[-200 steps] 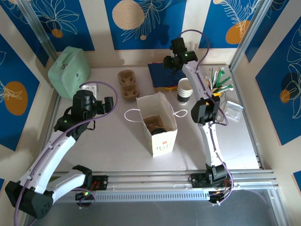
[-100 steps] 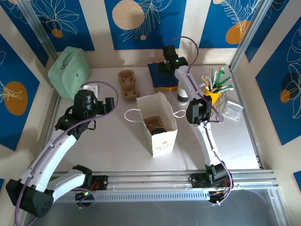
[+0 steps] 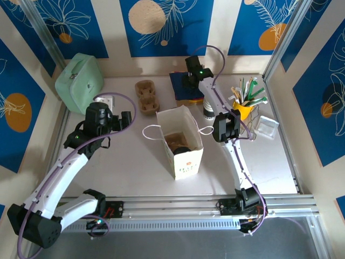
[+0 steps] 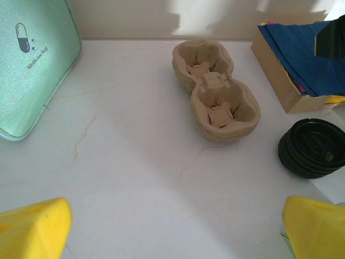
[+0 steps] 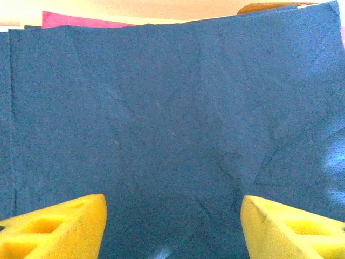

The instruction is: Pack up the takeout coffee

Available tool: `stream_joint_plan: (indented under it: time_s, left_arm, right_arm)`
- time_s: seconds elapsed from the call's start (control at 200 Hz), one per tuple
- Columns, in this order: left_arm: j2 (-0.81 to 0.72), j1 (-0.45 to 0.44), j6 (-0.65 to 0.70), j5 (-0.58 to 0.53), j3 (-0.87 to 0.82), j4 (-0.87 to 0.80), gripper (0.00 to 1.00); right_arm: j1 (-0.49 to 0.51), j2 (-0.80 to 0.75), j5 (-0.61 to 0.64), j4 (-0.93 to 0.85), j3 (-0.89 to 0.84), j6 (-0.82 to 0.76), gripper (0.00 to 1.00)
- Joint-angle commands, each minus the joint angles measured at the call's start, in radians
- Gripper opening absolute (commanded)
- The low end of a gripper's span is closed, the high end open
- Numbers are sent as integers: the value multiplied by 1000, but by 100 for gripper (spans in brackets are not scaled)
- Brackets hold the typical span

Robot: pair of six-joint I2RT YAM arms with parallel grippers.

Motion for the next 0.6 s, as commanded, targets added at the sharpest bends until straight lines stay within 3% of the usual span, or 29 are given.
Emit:
stream_joint_plan:
  time_s: [0.0, 0.39, 0.595]
  left_arm:
    - [-9, 14, -7, 3, 19, 27, 100]
    - [-21, 13, 0, -2, 15, 34, 100]
    - [-25, 14, 0, -4, 15, 34, 100]
  right_arm:
    - [3, 32, 16, -7, 27, -12, 67]
    - [-3, 60, -3, -48, 19, 3, 67]
    - [-3, 62, -8, -53, 4, 7, 60]
